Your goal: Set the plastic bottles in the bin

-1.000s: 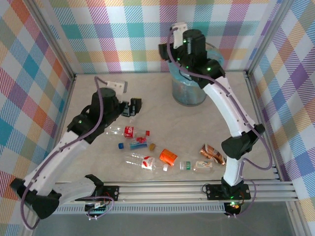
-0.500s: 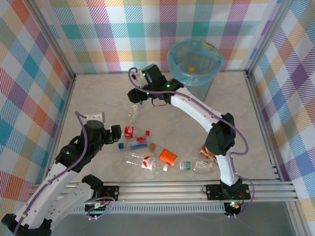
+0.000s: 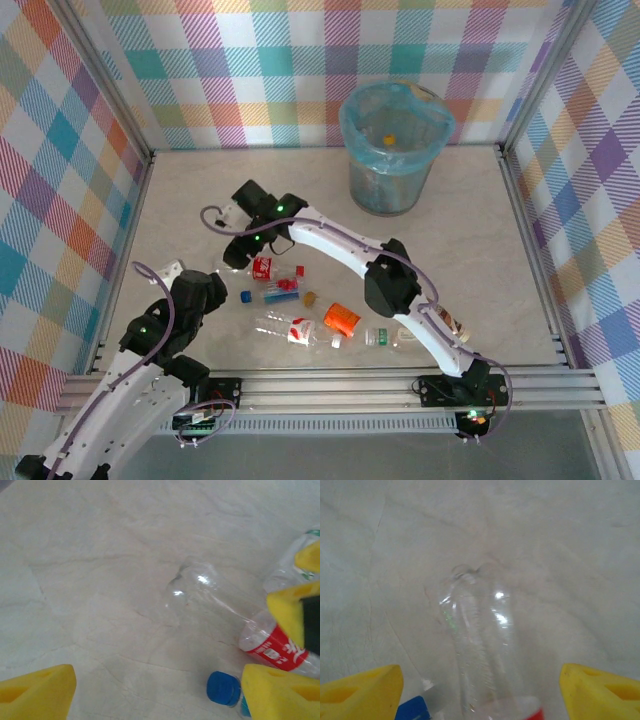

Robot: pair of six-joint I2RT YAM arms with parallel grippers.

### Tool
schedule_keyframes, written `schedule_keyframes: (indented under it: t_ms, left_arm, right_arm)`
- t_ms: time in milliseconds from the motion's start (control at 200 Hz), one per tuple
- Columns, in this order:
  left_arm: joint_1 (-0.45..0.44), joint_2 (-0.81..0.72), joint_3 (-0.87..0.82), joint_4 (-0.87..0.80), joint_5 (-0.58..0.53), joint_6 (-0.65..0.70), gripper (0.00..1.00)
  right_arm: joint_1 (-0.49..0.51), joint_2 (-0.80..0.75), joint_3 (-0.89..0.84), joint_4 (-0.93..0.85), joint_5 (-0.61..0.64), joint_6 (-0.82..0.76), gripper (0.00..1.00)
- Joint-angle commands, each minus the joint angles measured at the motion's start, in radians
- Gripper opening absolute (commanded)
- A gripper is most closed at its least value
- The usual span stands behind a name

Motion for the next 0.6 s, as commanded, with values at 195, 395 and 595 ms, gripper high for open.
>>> schedule_keyframes:
  t_ms: [195,395,595]
  left_arm:
    - [0.054,-0.131,-0.028,-0.046,-0.002,-0.178,0.84]
    - [0.054,-0.206,-0.034,-0.08,-0.037,-0.193,0.81]
    - [0.054,-0.216,-0.011,-0.079,-0.04,-0.149,0.79]
  right_arm:
    - [0.044,0.115,0.07,0.039,0.049,-0.071,0.87]
    - [0.07,0.167,0.099,0.041,0.128,-0.13,0.91]
    - [0.094,0.201,0.142,0.06,0.201,-0.185,0.94]
